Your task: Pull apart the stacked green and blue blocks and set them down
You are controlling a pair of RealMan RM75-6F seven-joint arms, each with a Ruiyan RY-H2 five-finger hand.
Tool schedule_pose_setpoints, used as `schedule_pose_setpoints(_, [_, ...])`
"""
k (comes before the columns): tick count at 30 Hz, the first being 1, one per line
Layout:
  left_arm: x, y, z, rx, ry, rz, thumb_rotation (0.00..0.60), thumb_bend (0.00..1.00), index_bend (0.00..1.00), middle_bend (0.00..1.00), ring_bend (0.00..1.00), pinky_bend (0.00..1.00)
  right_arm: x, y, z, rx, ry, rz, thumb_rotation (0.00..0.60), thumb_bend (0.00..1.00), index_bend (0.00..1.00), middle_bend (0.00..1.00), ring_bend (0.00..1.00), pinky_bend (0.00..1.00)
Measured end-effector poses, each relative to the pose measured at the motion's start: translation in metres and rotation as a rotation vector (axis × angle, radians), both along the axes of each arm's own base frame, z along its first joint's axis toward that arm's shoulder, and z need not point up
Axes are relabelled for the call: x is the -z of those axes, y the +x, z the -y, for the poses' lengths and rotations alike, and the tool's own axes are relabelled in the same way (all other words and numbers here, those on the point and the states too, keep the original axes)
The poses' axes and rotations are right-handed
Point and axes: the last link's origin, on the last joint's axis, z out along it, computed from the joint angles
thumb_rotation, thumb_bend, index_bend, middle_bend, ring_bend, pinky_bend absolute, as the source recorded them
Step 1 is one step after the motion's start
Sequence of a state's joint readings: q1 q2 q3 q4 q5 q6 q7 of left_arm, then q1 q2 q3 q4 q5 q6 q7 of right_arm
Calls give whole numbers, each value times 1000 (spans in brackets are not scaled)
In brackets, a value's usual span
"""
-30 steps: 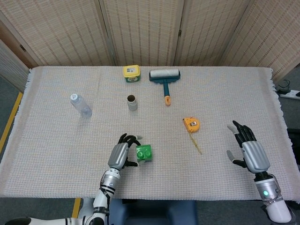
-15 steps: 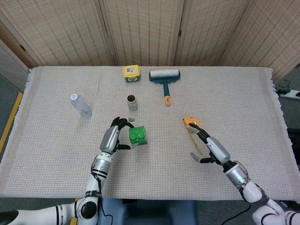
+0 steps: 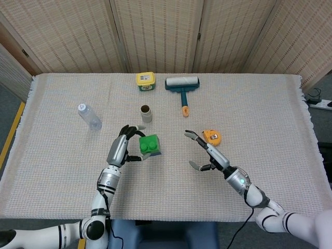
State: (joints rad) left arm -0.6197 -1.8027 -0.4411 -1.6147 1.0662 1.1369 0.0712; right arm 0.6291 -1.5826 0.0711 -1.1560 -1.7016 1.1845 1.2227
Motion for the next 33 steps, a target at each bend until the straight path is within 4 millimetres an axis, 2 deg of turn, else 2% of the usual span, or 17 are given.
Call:
schedule_pose_setpoints(13, [-2,6,-5,-1,10,11,600,238,268,674,186,0,28,0,14,73,49,99,600,448,0,0,0,0])
schedule_pose_setpoints(23, [-5,10,-1,3,2,31,600,238,268,678,187,0,63,22,25,88,151,169,600,449,0,0,0,0])
schedule_pose_setpoints(33, [-1,6,6,11,-22,22,600,238,268,678,188,0,77,45,31,72,200,208,600,448,0,0,0,0])
